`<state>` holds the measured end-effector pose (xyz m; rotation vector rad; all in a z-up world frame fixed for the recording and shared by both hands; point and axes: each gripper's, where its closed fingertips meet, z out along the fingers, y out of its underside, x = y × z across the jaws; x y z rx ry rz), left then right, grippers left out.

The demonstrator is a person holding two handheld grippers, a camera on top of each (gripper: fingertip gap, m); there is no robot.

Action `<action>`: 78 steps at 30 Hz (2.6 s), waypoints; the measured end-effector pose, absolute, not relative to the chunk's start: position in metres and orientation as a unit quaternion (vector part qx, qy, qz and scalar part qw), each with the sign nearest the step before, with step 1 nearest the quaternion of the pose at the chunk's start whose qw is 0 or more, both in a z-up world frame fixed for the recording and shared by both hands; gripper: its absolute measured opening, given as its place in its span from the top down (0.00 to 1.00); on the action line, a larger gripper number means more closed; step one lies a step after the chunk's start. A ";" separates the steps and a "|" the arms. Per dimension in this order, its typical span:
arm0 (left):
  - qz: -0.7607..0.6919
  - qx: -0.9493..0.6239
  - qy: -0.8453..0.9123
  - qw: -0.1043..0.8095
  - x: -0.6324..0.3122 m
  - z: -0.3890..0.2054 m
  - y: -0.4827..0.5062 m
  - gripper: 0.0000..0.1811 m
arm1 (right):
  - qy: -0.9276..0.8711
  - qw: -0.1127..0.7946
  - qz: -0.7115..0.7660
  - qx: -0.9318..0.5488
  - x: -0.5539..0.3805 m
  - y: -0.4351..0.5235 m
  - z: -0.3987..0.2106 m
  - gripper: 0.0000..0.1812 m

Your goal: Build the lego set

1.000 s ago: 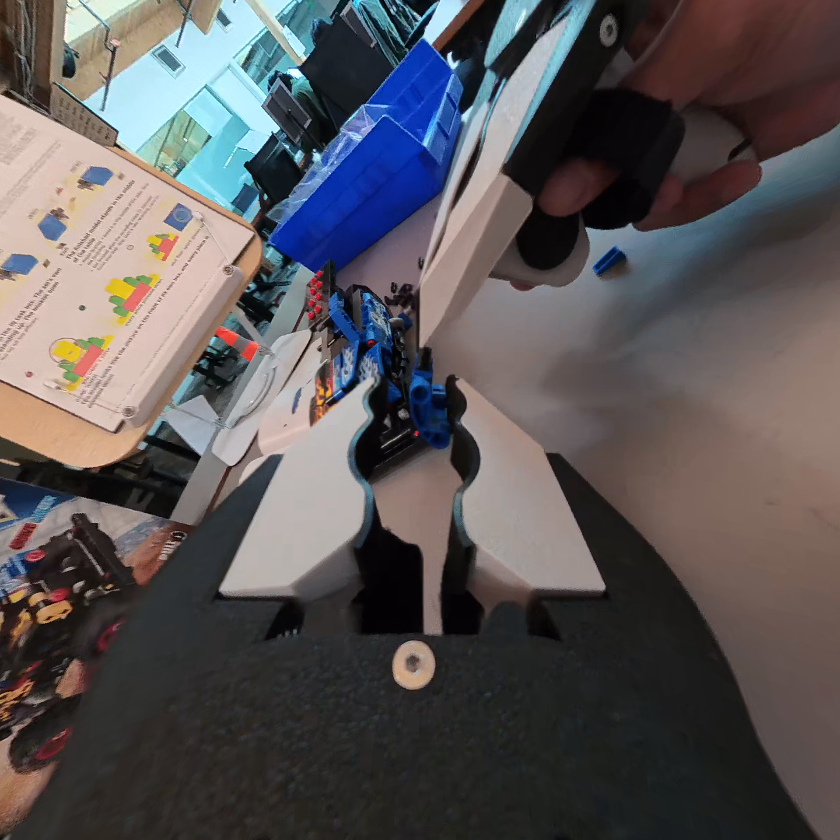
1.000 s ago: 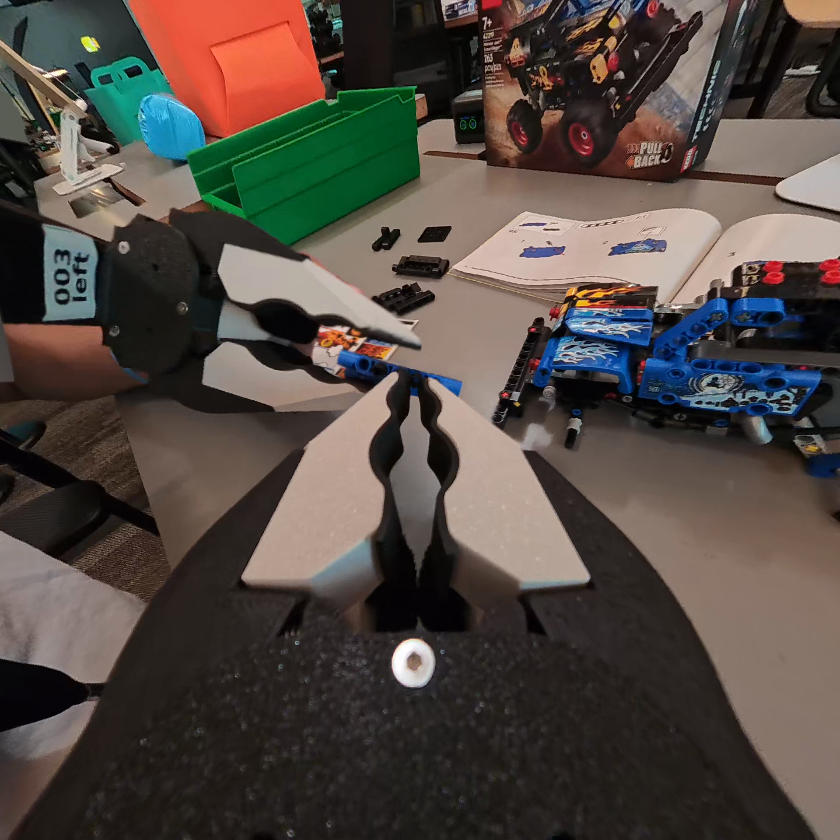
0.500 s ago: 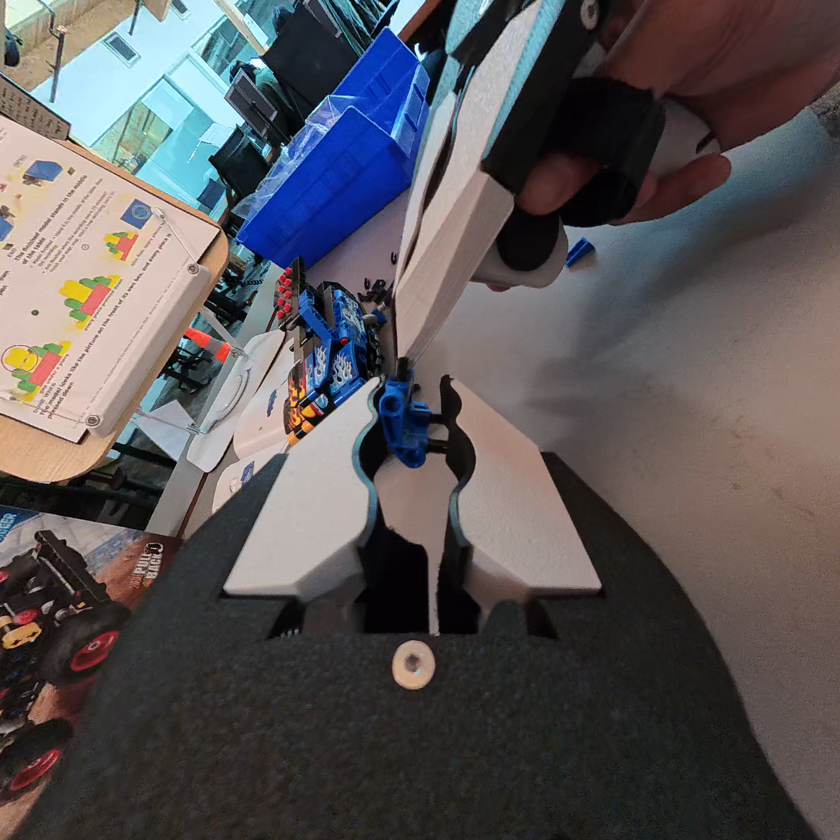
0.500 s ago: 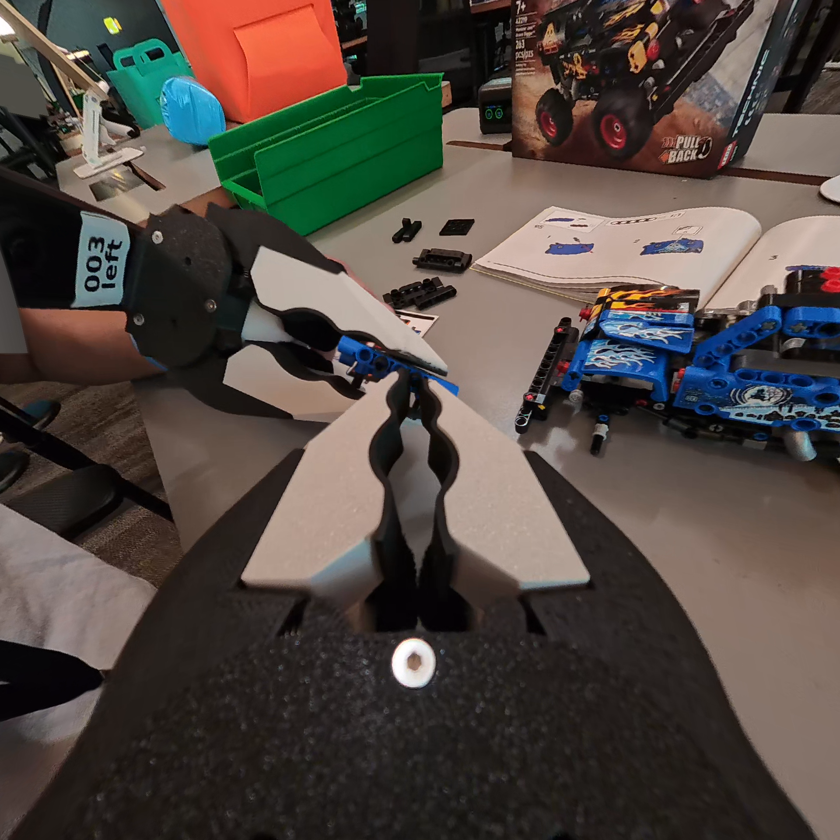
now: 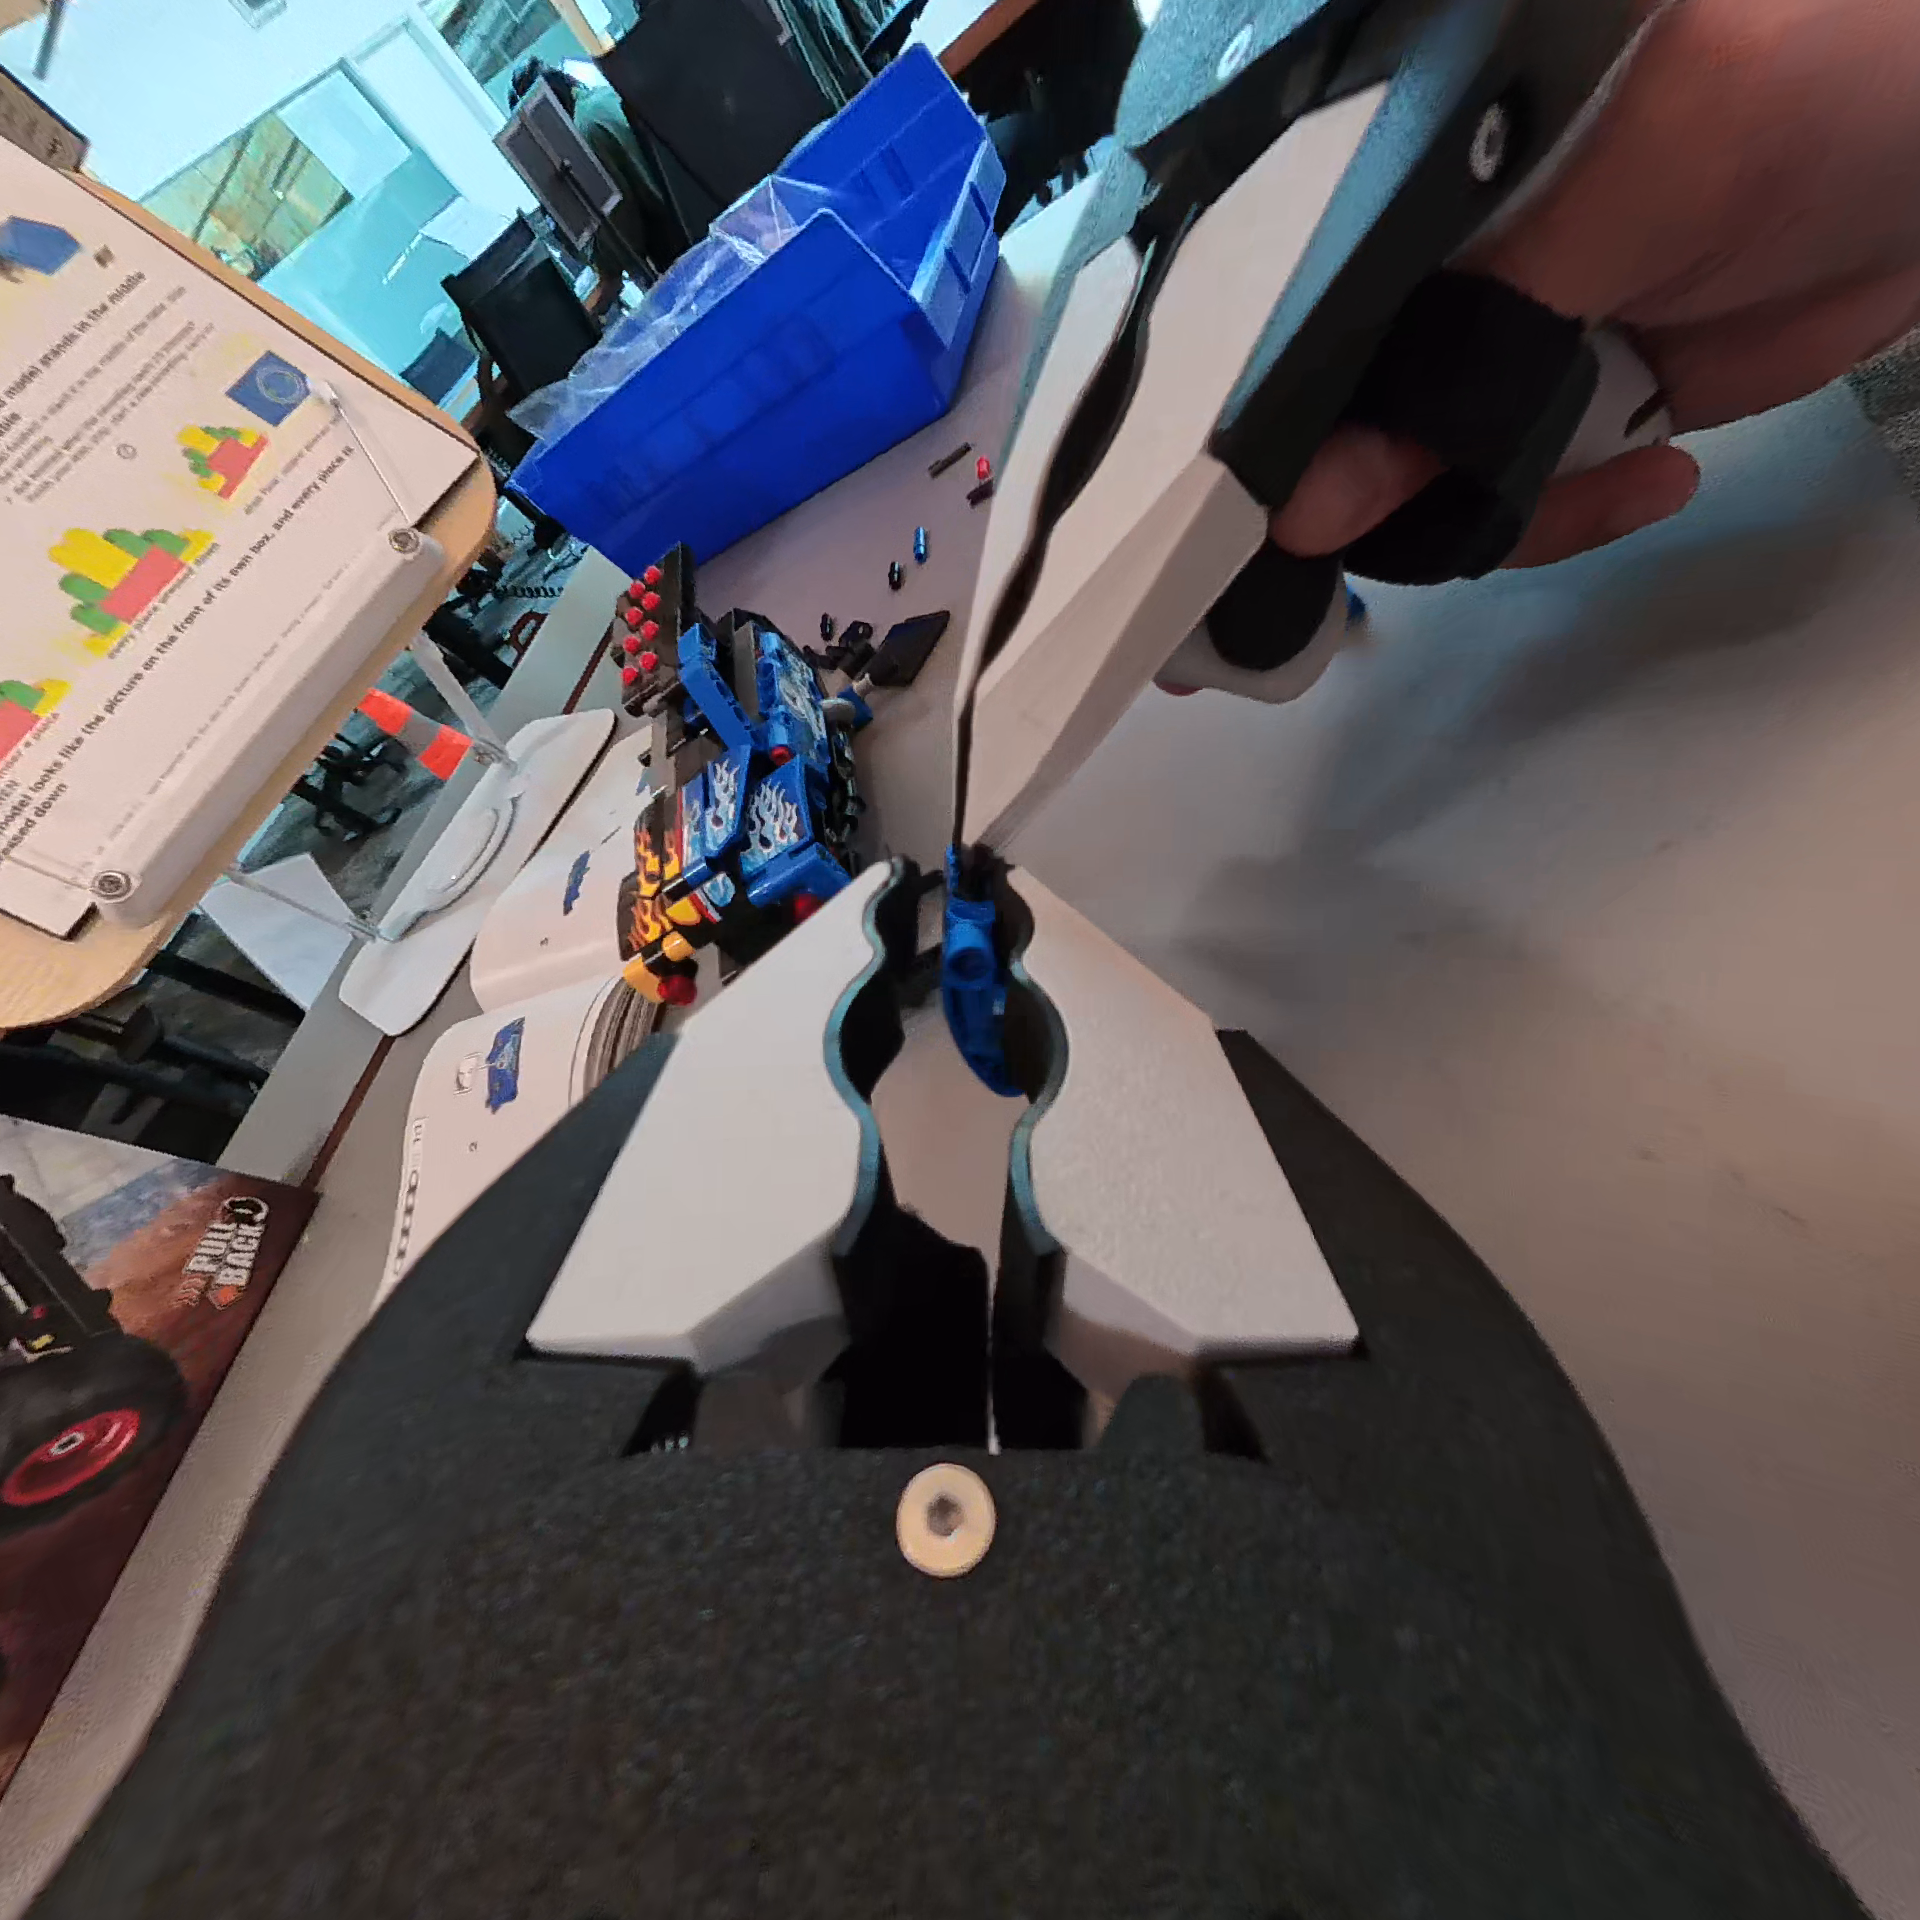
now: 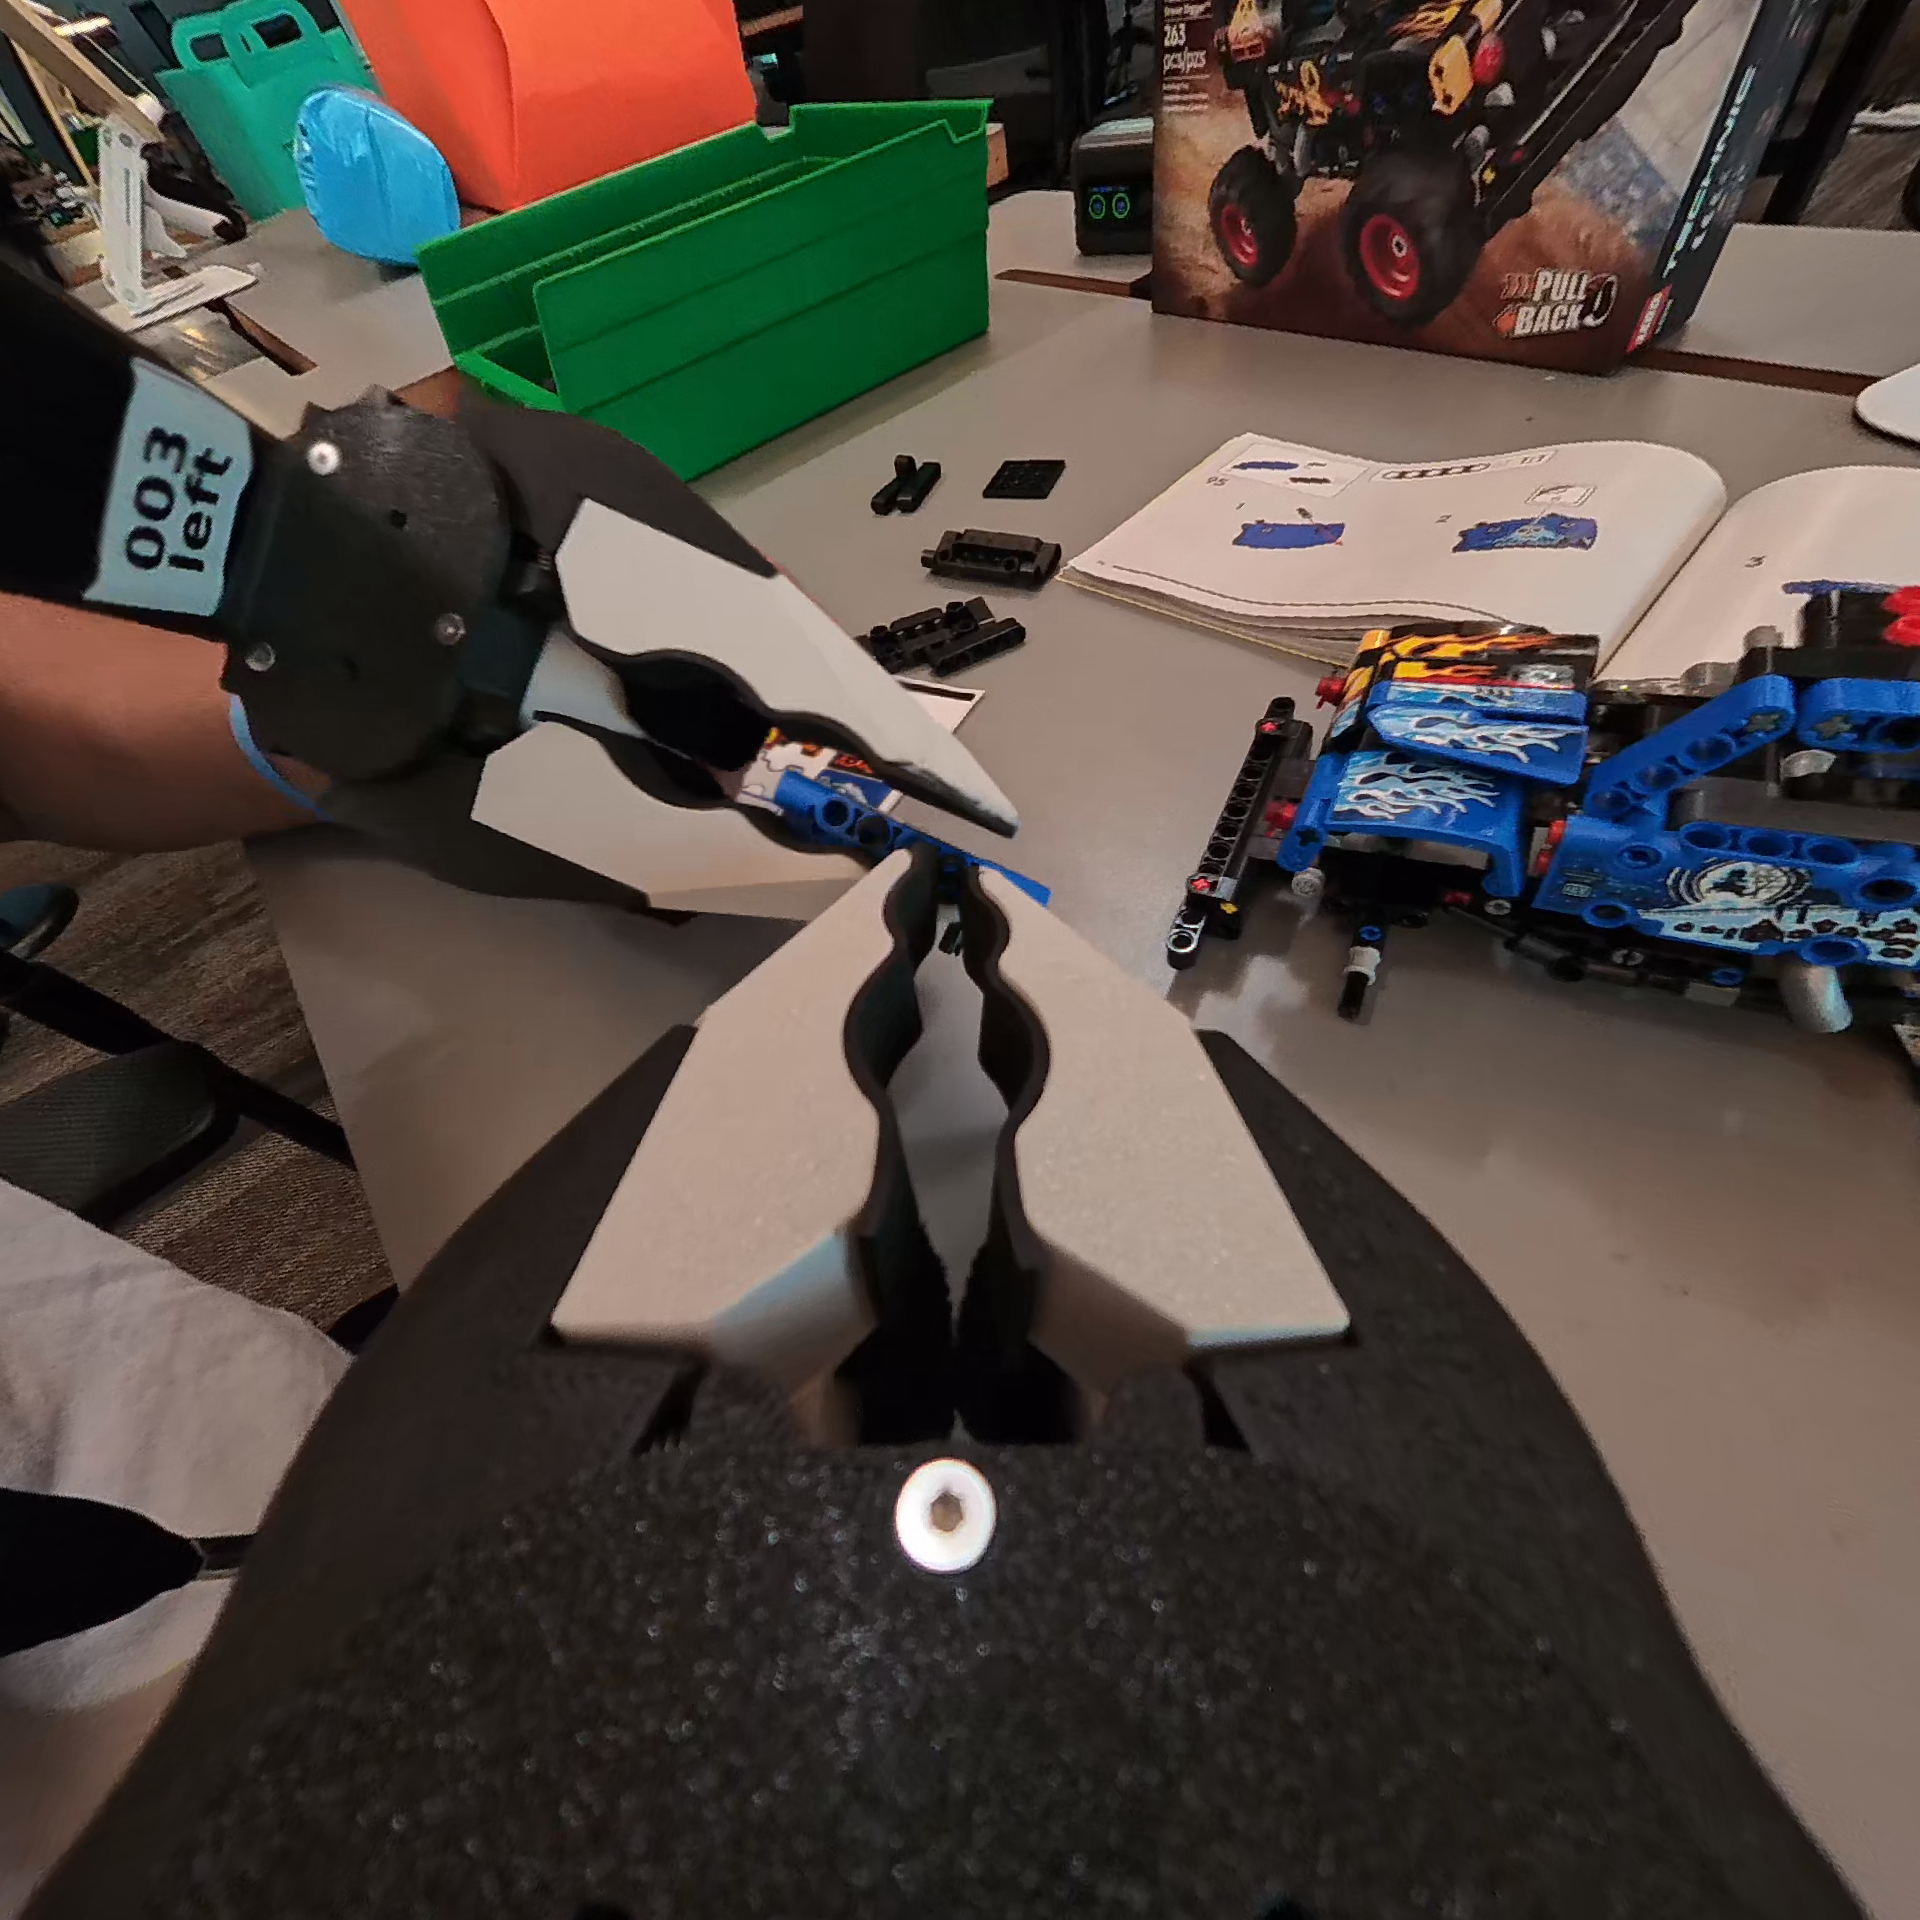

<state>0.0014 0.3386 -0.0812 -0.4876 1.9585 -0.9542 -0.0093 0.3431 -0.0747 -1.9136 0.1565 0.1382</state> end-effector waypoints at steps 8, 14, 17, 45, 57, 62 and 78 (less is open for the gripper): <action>-0.375 -0.182 0.782 0.463 0.000 -0.078 0.338 0.97 | 0.064 0.576 0.060 -0.813 -0.010 0.343 -0.070 0.98; -0.368 -0.189 0.786 0.459 0.001 -0.078 0.338 0.97 | 0.070 0.577 0.070 -0.811 -0.011 0.342 -0.069 0.98; -0.354 -0.222 0.790 0.449 0.005 -0.081 0.347 0.97 | 0.068 0.583 0.043 -0.808 -0.008 0.342 -0.068 0.98; -0.386 -0.184 0.766 0.480 -0.002 -0.060 0.340 0.97 | 0.014 0.596 0.004 -0.803 -0.005 0.338 -0.053 0.98; -0.380 -0.181 0.770 0.480 -0.002 -0.062 0.340 0.97 | 0.011 0.589 -0.003 -0.808 -0.006 0.339 -0.054 0.98; -0.372 -0.170 0.770 0.489 -0.002 -0.062 0.339 0.97 | 0.018 0.588 0.008 -0.809 -0.007 0.338 -0.055 0.98; -0.351 -0.148 0.772 0.508 -0.005 -0.061 0.336 0.97 | 0.025 0.601 0.002 -0.799 -0.009 0.340 -0.058 0.98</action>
